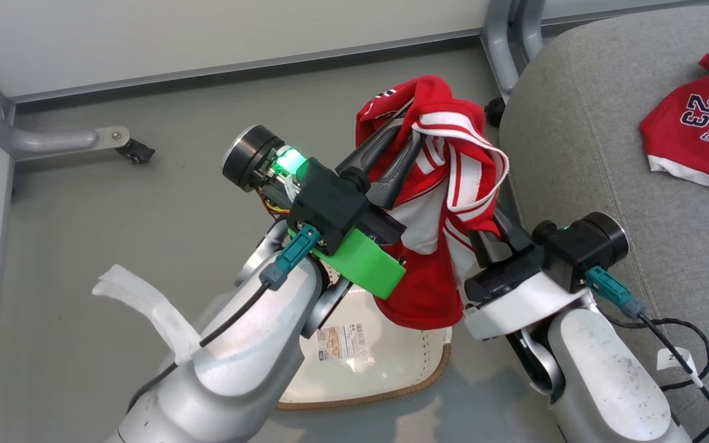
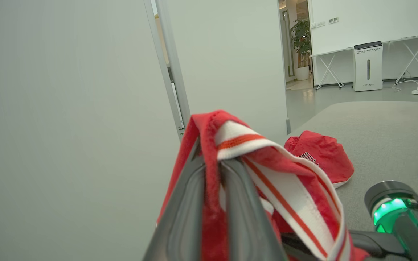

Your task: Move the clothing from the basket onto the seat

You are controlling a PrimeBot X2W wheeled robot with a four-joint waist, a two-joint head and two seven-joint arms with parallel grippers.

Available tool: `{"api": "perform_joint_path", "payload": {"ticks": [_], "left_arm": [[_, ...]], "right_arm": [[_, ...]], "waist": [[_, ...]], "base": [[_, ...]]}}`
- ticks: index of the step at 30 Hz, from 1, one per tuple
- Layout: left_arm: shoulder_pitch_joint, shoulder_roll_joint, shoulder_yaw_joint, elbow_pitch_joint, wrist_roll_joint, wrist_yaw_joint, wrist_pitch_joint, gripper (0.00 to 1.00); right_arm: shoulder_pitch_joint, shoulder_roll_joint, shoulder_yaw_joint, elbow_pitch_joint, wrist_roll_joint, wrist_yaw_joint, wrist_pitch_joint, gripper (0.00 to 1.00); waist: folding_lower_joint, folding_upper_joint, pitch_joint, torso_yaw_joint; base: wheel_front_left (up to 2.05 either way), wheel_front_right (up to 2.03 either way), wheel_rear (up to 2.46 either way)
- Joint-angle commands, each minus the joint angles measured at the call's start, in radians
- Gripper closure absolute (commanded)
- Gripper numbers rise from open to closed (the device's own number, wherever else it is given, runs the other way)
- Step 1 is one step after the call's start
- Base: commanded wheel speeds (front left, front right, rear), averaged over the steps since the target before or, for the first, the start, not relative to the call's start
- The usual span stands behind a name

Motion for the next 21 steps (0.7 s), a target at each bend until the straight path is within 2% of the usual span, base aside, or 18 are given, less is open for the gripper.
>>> {"api": "perform_joint_path", "payload": {"ticks": [1,6,7,8,9,10,21], "left_arm": [[0.0,-0.001,-0.002,0.006,0.001,0.003,0.0,1.0],[0.004,-0.001,-0.01,0.024,-0.002,-0.004,0.0,1.0],[0.003,-0.001,-0.01,0.026,-0.001,-0.003,0.0,0.86],[0.003,-0.001,-0.011,0.027,-0.001,-0.002,0.0,0.62],[0.003,-0.001,-0.012,0.029,0.0,-0.001,0.0,0.04],[0.004,-0.001,-0.013,0.031,0.002,0.002,0.0,0.0],[0.015,-0.001,-0.022,0.042,0.005,0.009,0.0,0.0]], "right_arm": [[-0.004,-0.003,-0.004,-0.007,0.008,-0.001,-0.002,1.0],[-0.006,-0.003,-0.015,-0.014,0.018,-0.001,-0.002,1.0],[-0.006,-0.003,-0.017,-0.015,0.02,-0.001,-0.002,1.0],[-0.007,-0.003,-0.018,-0.016,0.021,-0.001,-0.002,1.0],[-0.008,-0.003,-0.021,-0.016,0.023,-0.001,-0.002,1.0],[-0.008,-0.003,-0.022,-0.017,0.024,-0.001,-0.002,1.0],[-0.004,-0.003,-0.051,-0.012,0.034,-0.001,-0.002,1.0]], "waist": [[0.0,0.0,0.001,0.0],[0.0,0.0,0.003,0.001],[0.0,0.0,0.004,0.002],[0.0,0.0,0.004,0.002],[0.0,0.0,0.004,0.003],[0.0,0.0,0.004,0.003],[0.0,0.0,-0.002,0.011]], "base": [[0.0,0.0,0.0],[0.0,0.0,0.0],[0.0,0.0,0.0],[0.0,0.0,0.0],[0.0,0.0,0.0],[0.0,0.0,0.0],[0.0,0.0,0.0]]}}
